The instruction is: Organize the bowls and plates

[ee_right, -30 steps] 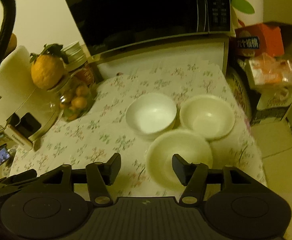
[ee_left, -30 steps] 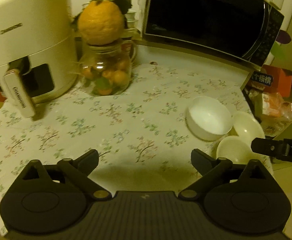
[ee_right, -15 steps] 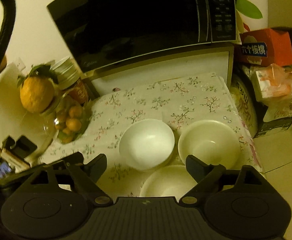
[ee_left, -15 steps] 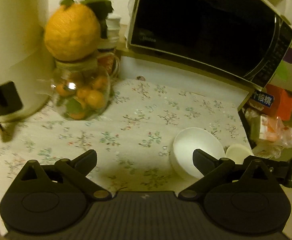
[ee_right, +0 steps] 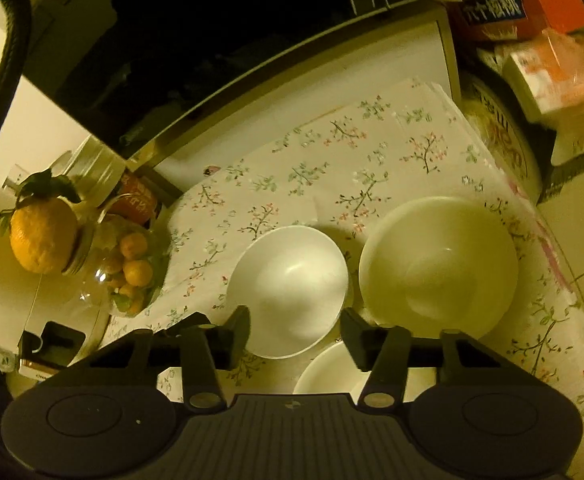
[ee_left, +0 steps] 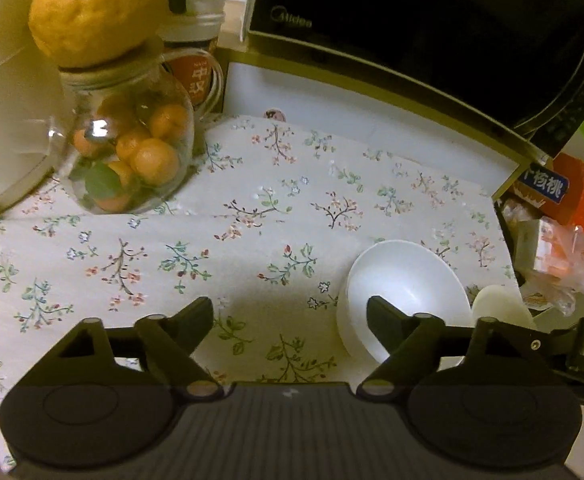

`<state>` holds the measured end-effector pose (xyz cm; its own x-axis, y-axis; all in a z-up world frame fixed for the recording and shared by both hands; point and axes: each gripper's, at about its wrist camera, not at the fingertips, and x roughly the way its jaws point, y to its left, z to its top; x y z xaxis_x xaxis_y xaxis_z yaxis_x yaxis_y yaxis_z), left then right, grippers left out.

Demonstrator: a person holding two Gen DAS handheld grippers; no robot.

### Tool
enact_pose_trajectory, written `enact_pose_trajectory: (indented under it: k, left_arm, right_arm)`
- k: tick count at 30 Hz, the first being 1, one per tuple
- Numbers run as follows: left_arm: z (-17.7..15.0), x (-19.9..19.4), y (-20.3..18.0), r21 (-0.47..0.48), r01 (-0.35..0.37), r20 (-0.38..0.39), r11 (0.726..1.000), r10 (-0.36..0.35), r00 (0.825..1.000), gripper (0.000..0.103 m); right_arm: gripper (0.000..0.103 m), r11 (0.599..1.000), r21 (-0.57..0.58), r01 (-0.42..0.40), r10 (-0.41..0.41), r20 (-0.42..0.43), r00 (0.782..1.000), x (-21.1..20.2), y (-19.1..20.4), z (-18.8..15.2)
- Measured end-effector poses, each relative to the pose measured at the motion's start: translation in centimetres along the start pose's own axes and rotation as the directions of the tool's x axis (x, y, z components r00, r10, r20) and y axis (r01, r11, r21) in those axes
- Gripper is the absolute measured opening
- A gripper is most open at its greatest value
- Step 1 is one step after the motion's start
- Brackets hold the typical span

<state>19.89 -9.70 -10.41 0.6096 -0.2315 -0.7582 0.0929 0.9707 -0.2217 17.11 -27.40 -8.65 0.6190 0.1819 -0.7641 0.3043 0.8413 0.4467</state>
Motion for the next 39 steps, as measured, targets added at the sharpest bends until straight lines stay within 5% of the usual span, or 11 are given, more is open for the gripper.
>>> enact_pose_trajectory:
  k: [21, 23, 25, 27, 39]
  left_arm:
    - [-0.7, 3.8, -1.0, 0.014, 0.036, -0.056, 0.999, -0.036, 0.998, 0.046]
    - [-0.9, 4.0, -1.2, 0.021, 0.047, -0.063, 0.999, -0.045, 0.997, 0.039]
    - [-1.0, 4.0, -1.4, 0.03, 0.054, -0.065, 0.998, -0.052, 0.997, 0.02]
    - [-1.1, 3.9, -1.6, 0.035, 0.056, -0.066, 0.998, -0.054, 0.996, 0.01]
    - [-0.6, 2.0, -1.6, 0.039, 0.075, -0.035, 0.996, -0.074, 0.997, 0.009]
  right_arm:
    - [0.03, 0.986, -0.05, 0.157, -0.158, -0.018, 0.987, 4.2, 1.2, -0.4]
    - [0.028, 0.984, -0.048, 0.17, -0.171, -0.018, 0.985, 4.6, 1.3, -0.4]
    - [0.025, 0.982, -0.052, 0.179, -0.18, -0.012, 0.984, 4.7, 1.3, -0.5]
    - [0.012, 0.981, -0.057, 0.184, -0.184, -0.004, 0.983, 4.7, 1.5, -0.5]
    - [0.01, 0.98, -0.079, 0.181, -0.179, 0.026, 0.983, 3.8, 2.2, -0.5]
